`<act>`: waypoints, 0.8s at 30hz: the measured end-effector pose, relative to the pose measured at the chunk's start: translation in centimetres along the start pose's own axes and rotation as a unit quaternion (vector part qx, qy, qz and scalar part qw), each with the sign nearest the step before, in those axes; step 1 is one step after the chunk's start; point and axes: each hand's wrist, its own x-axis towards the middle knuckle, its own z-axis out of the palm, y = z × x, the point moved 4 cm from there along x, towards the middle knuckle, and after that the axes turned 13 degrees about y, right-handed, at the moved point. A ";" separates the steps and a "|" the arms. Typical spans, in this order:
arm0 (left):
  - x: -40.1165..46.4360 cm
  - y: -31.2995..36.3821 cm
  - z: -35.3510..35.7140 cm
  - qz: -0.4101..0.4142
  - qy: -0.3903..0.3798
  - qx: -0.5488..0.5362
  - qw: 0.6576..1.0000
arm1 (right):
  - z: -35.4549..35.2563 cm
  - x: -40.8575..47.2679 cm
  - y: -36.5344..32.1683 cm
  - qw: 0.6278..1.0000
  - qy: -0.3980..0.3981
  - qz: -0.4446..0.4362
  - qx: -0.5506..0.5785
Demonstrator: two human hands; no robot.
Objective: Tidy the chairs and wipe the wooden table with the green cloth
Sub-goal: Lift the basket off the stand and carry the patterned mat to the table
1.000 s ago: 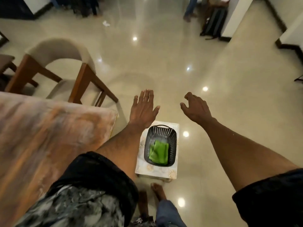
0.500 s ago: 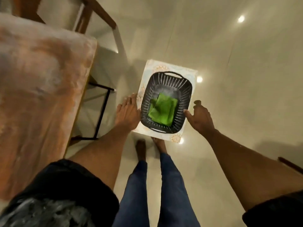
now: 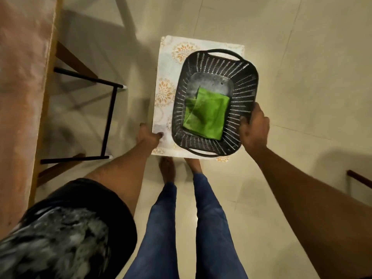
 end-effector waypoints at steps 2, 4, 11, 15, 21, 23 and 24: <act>-0.2 -0.1 -0.1 -0.028 0.008 -0.029 0.999 | -2.1 0.4 1.8 1.000 0.029 0.001 -0.008; -0.1 0.0 -0.5 -0.047 -0.015 -0.071 0.996 | -4.1 0.8 3.5 0.999 0.042 0.020 -0.017; 0.0 5.4 -8.6 0.115 0.044 -0.152 0.981 | -7.8 1.3 6.0 0.995 0.069 0.053 -0.039; -2.3 7.3 -15.3 0.271 0.174 -0.199 0.925 | -5.8 1.2 4.5 0.996 0.053 0.058 -0.040; -8.1 7.8 -23.3 0.293 0.363 -0.302 0.832 | -0.8 0.7 0.2 0.999 -0.010 0.035 -0.016; -8.3 6.8 -25.0 0.264 0.370 -0.350 0.819 | 0.0 1.1 -0.8 0.999 -0.019 0.033 -0.018; -8.6 5.9 -25.8 0.250 0.374 -0.368 0.814 | 0.4 1.1 -1.1 0.999 -0.026 0.031 -0.017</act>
